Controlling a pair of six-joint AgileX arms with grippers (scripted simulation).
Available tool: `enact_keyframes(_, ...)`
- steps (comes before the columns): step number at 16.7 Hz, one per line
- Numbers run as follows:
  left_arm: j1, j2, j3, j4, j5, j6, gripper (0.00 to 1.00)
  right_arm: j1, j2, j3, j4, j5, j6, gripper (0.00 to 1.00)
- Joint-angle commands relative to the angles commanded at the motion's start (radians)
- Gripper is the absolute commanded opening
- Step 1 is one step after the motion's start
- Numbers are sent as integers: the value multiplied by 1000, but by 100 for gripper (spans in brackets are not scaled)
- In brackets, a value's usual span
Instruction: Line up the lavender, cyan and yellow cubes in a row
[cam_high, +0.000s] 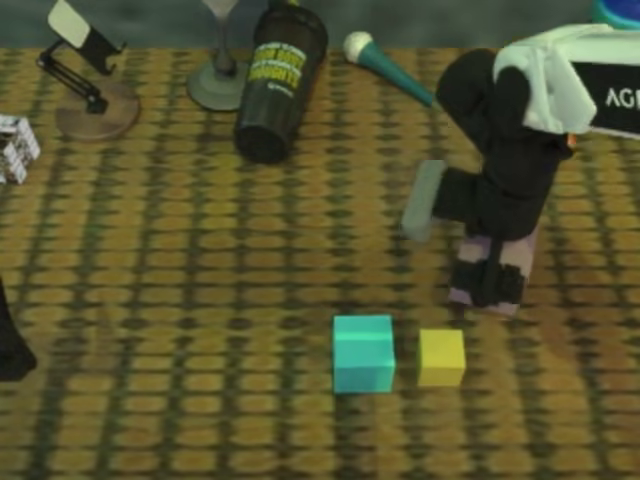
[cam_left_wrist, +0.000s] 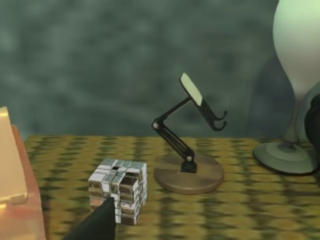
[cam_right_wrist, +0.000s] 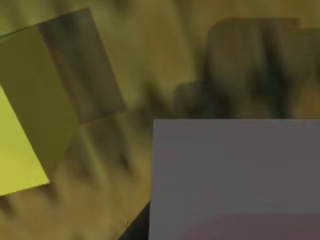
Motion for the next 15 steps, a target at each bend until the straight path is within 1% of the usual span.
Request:
enact_keyframes(3, 0, 0, 0, 0, 0, 0, 100, 3, -38, 46, -78, 0, 0, 0)
enact_keyframes(7, 0, 0, 0, 0, 0, 0, 100, -2, -39, 48, -81, -1, 2, 0)
enact_keyframes(9, 0, 0, 0, 0, 0, 0, 100, 10, -28, 62, -90, 0, 5, 0)
enact_keyframes(12, 0, 0, 0, 0, 0, 0, 100, 85, 39, 163, -146, 1, 27, 0)
enact_keyframes(15, 0, 0, 0, 0, 0, 0, 100, 203, 142, 355, -236, 2, 68, 0)
